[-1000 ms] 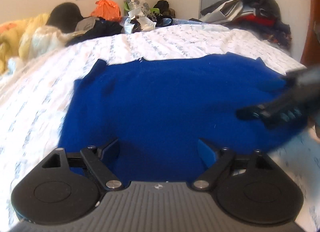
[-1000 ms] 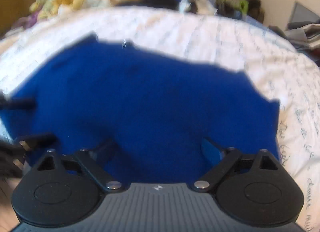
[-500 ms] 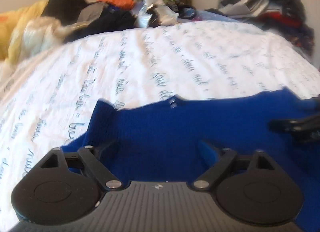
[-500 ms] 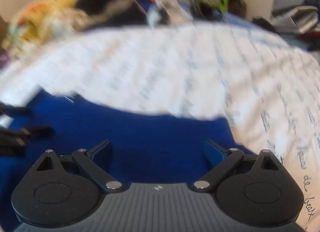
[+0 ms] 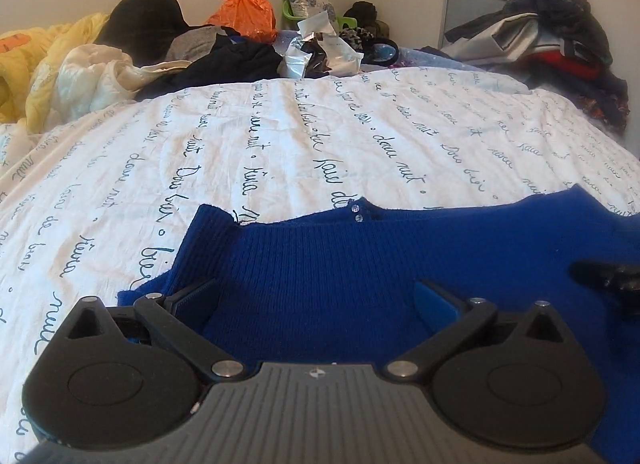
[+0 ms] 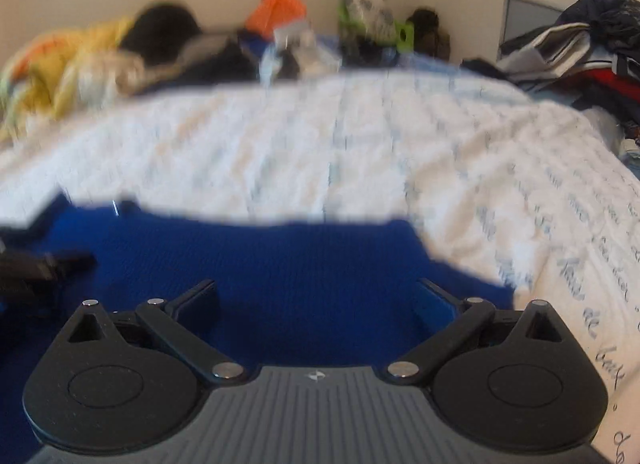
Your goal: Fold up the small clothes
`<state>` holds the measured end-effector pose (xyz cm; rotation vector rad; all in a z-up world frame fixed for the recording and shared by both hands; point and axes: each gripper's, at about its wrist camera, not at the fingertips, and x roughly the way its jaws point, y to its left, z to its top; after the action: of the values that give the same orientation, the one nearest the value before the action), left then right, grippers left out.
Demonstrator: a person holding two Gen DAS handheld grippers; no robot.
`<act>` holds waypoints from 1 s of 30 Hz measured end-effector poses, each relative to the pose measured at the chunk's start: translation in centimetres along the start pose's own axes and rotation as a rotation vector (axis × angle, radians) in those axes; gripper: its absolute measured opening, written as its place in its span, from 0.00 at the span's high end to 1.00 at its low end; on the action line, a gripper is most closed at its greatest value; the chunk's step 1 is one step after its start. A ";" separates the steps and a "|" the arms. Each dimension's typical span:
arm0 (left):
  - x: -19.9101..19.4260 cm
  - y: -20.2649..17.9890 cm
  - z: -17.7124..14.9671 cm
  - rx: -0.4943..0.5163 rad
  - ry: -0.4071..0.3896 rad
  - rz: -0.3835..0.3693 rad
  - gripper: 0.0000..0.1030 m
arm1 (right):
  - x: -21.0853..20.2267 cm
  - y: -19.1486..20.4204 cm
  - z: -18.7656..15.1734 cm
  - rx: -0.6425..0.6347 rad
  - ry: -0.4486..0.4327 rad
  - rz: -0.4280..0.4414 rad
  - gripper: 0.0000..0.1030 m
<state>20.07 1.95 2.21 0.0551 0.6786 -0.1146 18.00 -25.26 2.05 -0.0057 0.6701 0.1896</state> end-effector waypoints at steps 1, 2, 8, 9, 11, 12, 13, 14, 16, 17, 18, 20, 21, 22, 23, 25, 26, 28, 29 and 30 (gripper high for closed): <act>0.0 0.0 0.0 -0.001 0.000 0.000 0.00 | 0.1 -0.4 0.2 0.017 0.004 0.007 0.00; 0.0 0.0 0.0 0.000 0.000 0.000 0.00 | 0.2 -0.3 0.3 0.015 0.004 0.006 0.00; -0.5 -0.4 0.0 0.013 -0.006 0.041 0.00 | 0.3 -0.1 0.2 0.007 0.004 -0.004 0.00; -1.1 -0.7 0.0 0.021 -0.010 0.070 0.00 | 0.3 -0.1 0.2 0.008 0.004 -0.004 0.00; -3.2 -1.0 -0.3 -0.016 -0.017 0.058 0.07 | 0.2 -0.2 0.2 0.013 0.001 -0.001 0.00; -4.4 -1.0 -0.6 -0.045 -0.022 0.014 0.05 | 0.2 -0.2 0.1 0.014 0.000 0.001 0.00; -5.4 -0.9 -1.1 -0.068 -0.023 -0.021 0.02 | 0.2 -0.2 0.1 0.015 -0.001 0.001 0.00; -5.9 -1.0 -1.7 -0.081 -0.012 -0.034 0.00 | 0.2 -0.2 0.1 0.015 -0.001 0.001 0.00; -5.4 -1.1 -3.2 -0.078 0.041 -0.020 0.00 | 0.2 -0.2 0.1 0.016 0.000 0.004 0.00; -5.6 -1.3 -4.4 -0.049 -0.024 -0.010 0.00 | 0.2 -0.2 0.2 0.016 0.001 0.005 0.00; -5.7 -1.3 -4.6 -0.050 -0.030 -0.015 0.00 | 0.2 -0.2 0.1 0.015 0.001 0.005 0.00; -5.7 -1.3 -4.5 -0.062 -0.030 -0.002 0.00 | 0.0 -0.1 0.1 0.013 0.001 0.000 0.00; -5.7 -1.6 -4.5 -0.053 -0.031 0.011 0.00 | -0.4 0.0 0.0 0.013 0.004 -0.006 0.00; -5.8 -1.7 -4.6 -0.052 -0.034 0.016 0.00 | -1.1 0.1 0.0 0.027 0.015 -0.021 0.00; -5.8 -1.7 -4.6 -0.056 -0.034 0.016 0.00 | -2.1 0.2 -0.1 0.047 0.018 -0.032 0.00; -5.9 -1.5 -4.7 -0.063 -0.036 0.006 0.00 | -4.2 0.5 -1.0 0.065 0.009 -0.001 0.00; -5.9 -1.4 -4.7 -0.066 -0.037 0.003 0.00 | -4.8 0.7 -1.8 0.046 0.012 0.012 0.00; -5.8 -1.4 -4.6 -0.066 -0.036 0.000 0.00 | -5.0 1.7 -4.0 -0.081 -0.013 -0.016 0.00; -5.8 -1.3 -4.6 -0.066 -0.035 0.000 0.00 | -5.5 1.9 -4.5 -0.101 -0.043 -0.004 0.00; -5.8 -1.3 -4.6 -0.066 -0.035 -0.001 0.00 | -5.4 1.6 -4.4 -0.079 -0.035 0.000 0.00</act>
<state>12.58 1.56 2.29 -0.0109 0.6466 -0.0936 10.82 -24.96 2.00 -0.0776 0.6273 0.2156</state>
